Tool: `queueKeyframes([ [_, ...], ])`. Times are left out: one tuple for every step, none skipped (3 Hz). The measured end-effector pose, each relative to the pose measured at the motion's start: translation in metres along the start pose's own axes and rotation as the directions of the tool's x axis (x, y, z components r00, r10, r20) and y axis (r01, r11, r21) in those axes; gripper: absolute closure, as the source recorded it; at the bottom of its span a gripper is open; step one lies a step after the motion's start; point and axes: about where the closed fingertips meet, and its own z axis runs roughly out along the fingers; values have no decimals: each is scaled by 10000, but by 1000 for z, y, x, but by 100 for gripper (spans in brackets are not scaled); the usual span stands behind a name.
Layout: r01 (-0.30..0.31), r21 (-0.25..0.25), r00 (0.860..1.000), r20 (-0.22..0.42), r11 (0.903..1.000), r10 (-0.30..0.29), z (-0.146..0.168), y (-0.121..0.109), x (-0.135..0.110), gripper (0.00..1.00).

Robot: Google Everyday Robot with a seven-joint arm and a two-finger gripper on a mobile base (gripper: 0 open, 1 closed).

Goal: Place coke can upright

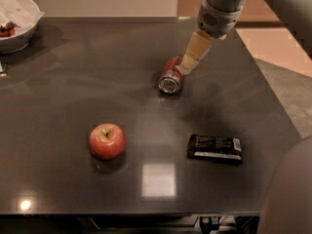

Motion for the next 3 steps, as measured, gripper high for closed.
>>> queueKeyframes([
  [-1143,468,9933,-118,9923,1149,8,-4,-15,0],
  [-2352,843,9715,-90,9683,2367,17,-7,-26,0],
  [-3417,1150,9384,-124,9327,3454,29,-10,-35,0],
])
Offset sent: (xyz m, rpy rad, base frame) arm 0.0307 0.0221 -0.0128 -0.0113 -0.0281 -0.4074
